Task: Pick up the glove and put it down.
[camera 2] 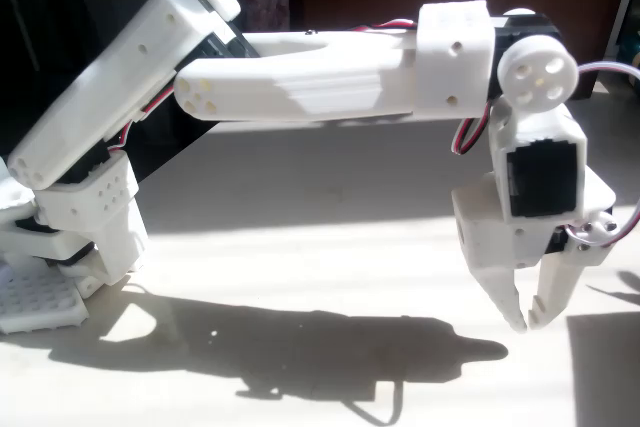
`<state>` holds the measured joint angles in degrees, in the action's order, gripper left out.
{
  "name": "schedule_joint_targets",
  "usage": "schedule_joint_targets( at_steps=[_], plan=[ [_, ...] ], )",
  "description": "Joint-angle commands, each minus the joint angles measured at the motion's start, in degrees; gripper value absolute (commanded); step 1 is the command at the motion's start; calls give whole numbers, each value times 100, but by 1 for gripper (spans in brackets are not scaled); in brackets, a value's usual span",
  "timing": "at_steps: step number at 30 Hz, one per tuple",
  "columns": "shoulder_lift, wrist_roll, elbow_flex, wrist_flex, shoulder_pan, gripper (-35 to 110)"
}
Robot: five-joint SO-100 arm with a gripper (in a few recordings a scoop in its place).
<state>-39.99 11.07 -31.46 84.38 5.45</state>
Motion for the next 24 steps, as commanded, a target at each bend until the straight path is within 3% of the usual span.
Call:
schedule_joint_targets(
  at_steps=[1,7,18,24],
  plan=[
    [-782,35,88,-62,18,0],
    [-1775,44,-826,-396,18,2],
    [-4729,44,-4518,-2470,18,3],
    [-5845,44,-5862,-2681,18,3]
  ],
)
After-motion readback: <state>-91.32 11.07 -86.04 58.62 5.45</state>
